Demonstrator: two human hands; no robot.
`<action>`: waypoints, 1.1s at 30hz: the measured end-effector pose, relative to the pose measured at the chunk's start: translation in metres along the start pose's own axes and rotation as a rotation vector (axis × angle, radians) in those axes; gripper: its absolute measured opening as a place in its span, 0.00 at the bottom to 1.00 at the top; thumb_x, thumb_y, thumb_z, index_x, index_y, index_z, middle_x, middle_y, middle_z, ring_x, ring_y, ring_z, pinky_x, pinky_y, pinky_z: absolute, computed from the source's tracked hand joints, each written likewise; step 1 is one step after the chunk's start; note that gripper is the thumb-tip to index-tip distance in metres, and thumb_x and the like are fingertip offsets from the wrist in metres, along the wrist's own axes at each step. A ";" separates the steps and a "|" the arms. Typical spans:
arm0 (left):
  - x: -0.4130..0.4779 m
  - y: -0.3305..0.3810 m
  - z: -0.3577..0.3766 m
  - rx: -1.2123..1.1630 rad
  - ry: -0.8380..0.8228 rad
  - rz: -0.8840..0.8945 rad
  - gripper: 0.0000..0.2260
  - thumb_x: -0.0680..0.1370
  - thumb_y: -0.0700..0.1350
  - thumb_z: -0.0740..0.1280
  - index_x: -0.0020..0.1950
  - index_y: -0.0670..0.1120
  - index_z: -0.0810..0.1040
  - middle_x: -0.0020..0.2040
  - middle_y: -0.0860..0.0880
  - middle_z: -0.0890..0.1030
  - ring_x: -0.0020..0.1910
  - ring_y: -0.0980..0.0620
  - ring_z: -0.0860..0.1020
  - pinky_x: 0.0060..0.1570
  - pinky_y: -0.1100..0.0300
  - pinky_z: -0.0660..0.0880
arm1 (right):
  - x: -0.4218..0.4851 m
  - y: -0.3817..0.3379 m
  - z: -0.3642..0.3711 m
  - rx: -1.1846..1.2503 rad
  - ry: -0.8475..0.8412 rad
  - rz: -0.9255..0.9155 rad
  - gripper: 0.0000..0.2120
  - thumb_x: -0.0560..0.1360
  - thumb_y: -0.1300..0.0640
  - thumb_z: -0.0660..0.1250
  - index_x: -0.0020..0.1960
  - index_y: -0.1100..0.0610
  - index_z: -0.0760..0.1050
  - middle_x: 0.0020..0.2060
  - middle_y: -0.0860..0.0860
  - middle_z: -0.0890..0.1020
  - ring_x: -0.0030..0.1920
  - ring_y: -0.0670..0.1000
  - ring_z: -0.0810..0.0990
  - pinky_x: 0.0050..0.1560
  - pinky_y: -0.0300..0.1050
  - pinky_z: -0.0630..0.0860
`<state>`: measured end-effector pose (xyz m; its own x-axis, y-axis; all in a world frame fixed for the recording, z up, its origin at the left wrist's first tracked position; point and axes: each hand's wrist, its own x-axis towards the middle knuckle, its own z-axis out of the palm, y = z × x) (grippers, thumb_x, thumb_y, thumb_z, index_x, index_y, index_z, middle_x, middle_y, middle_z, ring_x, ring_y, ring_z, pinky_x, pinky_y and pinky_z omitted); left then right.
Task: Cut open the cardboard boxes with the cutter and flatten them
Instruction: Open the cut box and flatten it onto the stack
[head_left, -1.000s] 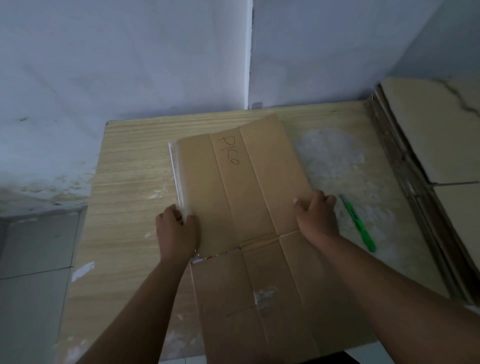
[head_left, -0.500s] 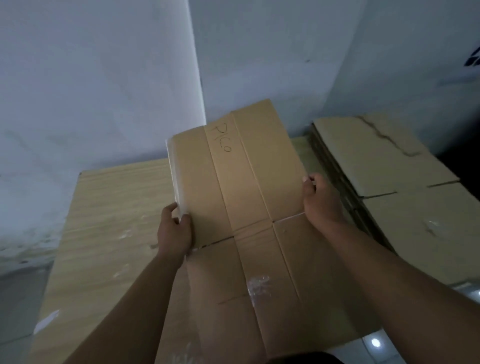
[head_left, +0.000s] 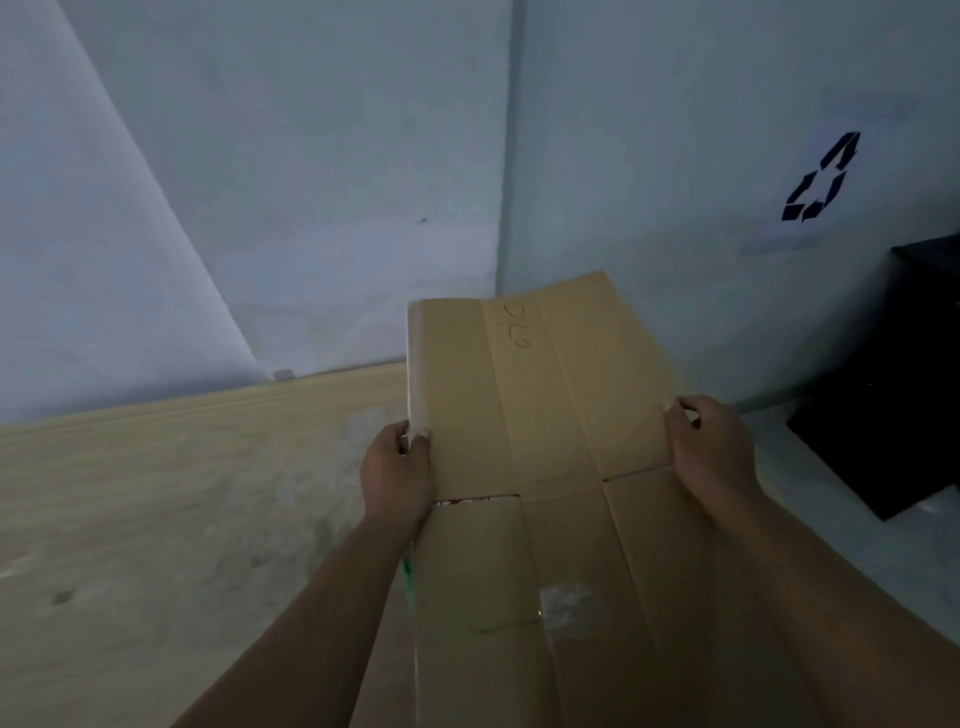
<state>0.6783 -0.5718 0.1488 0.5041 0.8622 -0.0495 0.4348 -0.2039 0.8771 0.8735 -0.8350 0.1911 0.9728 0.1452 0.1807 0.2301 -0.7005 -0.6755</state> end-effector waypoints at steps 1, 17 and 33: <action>-0.007 0.013 0.020 0.017 -0.002 0.001 0.18 0.84 0.49 0.65 0.71 0.42 0.78 0.56 0.45 0.83 0.55 0.43 0.80 0.57 0.49 0.77 | 0.012 0.017 -0.010 0.007 -0.008 0.009 0.16 0.81 0.52 0.63 0.61 0.61 0.80 0.55 0.61 0.83 0.56 0.62 0.80 0.53 0.49 0.73; -0.045 0.034 0.133 0.336 -0.204 -0.237 0.32 0.82 0.59 0.64 0.76 0.40 0.61 0.73 0.36 0.68 0.70 0.34 0.70 0.68 0.42 0.71 | 0.092 0.139 -0.004 -0.259 -0.559 0.070 0.24 0.79 0.43 0.64 0.68 0.58 0.70 0.62 0.61 0.74 0.62 0.63 0.74 0.61 0.54 0.74; -0.037 0.023 0.139 0.147 -0.283 -0.134 0.35 0.85 0.58 0.57 0.84 0.41 0.48 0.82 0.43 0.59 0.80 0.40 0.61 0.78 0.47 0.61 | 0.086 0.134 0.012 -0.145 -0.491 0.216 0.24 0.82 0.45 0.60 0.73 0.55 0.66 0.64 0.61 0.71 0.63 0.64 0.74 0.64 0.54 0.72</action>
<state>0.7733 -0.6734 0.1046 0.6135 0.7273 -0.3078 0.6032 -0.1799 0.7770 0.9886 -0.9081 0.1082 0.9044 0.2719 -0.3288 0.0514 -0.8345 -0.5487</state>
